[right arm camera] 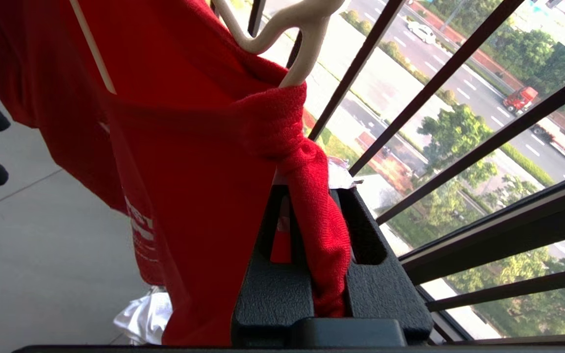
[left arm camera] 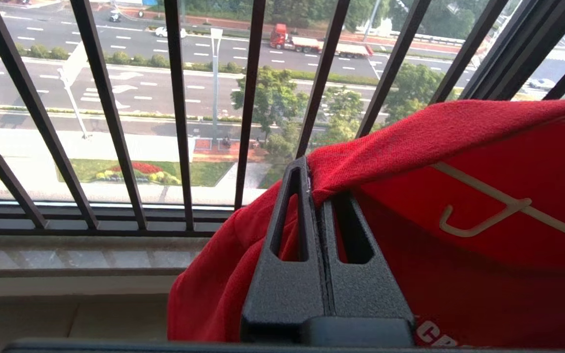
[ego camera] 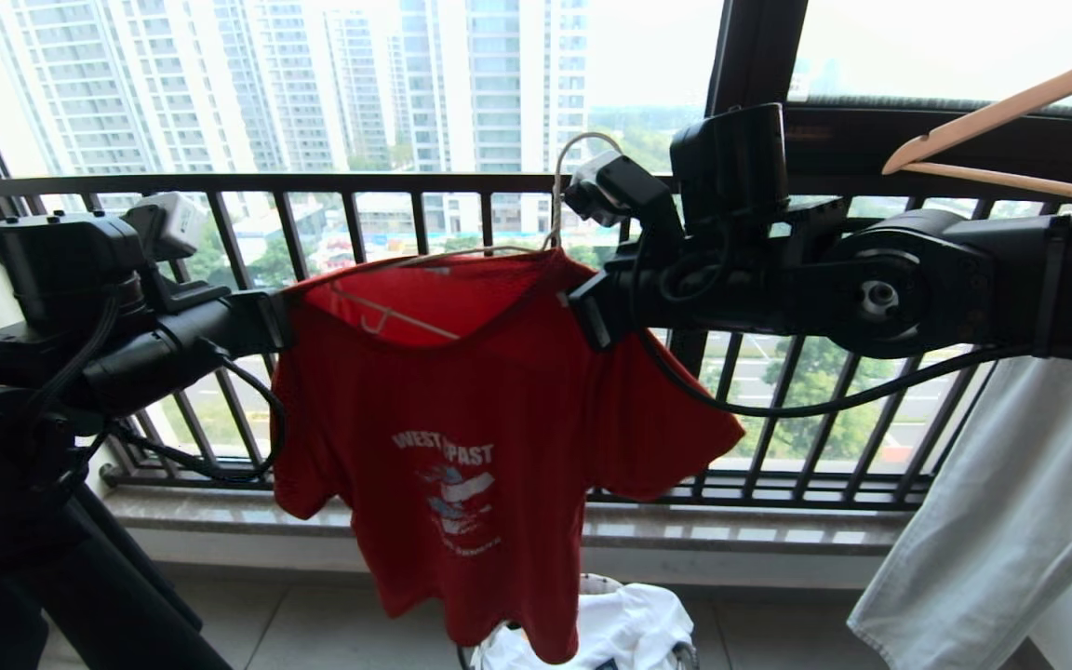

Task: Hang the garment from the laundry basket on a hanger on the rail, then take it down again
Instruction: Hang the clothes on the clothes rack

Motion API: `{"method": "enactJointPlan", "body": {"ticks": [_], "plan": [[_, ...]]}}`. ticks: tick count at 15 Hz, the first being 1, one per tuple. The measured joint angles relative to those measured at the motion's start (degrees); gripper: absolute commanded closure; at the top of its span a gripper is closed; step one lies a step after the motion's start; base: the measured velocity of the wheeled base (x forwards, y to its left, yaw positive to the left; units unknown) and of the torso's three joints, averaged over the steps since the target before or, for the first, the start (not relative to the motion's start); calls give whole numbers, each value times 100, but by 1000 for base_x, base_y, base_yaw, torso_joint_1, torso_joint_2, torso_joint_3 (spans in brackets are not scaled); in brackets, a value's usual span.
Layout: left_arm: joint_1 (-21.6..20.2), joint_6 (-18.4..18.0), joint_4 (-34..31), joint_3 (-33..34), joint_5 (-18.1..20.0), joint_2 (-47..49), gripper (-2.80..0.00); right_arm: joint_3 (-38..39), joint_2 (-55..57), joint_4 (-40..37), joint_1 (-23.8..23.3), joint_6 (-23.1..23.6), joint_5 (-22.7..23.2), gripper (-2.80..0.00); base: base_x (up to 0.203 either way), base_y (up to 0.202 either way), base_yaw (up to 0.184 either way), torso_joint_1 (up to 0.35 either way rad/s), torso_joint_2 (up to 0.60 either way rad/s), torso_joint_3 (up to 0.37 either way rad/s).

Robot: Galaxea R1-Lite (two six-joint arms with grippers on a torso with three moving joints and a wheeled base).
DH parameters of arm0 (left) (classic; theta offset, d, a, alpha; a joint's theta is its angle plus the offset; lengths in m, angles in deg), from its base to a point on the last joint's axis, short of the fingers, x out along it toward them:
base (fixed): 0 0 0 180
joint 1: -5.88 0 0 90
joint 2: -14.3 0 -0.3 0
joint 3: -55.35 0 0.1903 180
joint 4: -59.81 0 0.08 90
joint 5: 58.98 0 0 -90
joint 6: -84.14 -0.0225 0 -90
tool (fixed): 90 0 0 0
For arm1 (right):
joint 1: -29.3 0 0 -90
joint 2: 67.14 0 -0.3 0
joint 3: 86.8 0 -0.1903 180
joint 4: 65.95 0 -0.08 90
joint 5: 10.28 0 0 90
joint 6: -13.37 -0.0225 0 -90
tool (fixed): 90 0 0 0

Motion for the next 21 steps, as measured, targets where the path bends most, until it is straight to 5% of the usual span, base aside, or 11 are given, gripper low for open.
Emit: {"method": "enactJointPlan", "body": {"ticks": [4,15,21], "plan": [[-63,8,-486,86,749,-324,0,-152,84,-11,-11,9,-23,0,0,0,0,0,0,0],[-82,511,-464,-150,716,-689,0,-45,268,11,120,196,-181,0,0,0,0,0,0,0],[575,444,-552,-239,692,-504,0,-46,371,238,423,218,-178,0,0,0,0,0,0,0]]}}
